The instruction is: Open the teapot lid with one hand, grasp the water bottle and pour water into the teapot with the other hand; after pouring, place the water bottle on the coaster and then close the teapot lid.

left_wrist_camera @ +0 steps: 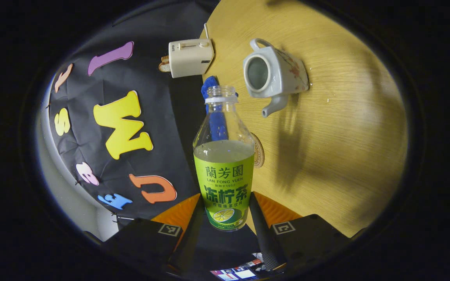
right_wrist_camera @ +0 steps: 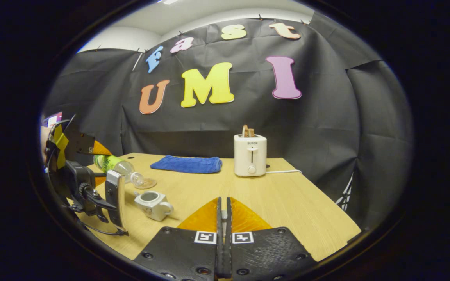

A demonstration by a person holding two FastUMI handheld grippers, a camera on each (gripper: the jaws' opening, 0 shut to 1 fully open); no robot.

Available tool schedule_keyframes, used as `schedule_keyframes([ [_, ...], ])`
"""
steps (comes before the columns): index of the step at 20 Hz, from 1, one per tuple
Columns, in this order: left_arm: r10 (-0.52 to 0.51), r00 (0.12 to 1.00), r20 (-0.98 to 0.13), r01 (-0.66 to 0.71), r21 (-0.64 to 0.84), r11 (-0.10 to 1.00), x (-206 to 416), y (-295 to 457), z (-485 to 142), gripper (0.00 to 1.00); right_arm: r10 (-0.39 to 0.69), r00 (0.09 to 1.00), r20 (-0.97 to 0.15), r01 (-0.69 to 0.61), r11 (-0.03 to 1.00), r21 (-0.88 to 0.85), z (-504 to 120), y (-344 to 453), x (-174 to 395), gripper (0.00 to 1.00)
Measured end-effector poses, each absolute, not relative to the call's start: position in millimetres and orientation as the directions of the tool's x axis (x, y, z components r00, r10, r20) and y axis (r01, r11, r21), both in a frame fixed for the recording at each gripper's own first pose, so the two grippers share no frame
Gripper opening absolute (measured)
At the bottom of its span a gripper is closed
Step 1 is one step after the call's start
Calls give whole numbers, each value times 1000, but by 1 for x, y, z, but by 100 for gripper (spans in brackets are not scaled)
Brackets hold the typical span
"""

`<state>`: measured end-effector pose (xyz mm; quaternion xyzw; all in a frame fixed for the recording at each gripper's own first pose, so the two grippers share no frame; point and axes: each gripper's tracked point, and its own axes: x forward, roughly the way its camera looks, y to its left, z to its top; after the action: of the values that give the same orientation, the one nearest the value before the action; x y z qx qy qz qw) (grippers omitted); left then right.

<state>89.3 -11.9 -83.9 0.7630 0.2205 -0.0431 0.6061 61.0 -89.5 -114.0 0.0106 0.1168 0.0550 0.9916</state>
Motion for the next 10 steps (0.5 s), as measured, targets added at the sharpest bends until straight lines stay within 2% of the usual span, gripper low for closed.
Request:
schedule_keyframes([
  [1,287,900,-329,389,903,-183,91,-12,-83,67,110,967,-229,-105,994,34,-114,-91,61,0],
  [2,287,901,-325,388,900,-198,92,-15,-83,70,109,967,-229,-104,994,34,-114,-92,61,0],
  [10,283,919,-274,363,870,-335,97,-23,-76,70,105,969,-225,-100,994,34,-114,-95,60,0],
])
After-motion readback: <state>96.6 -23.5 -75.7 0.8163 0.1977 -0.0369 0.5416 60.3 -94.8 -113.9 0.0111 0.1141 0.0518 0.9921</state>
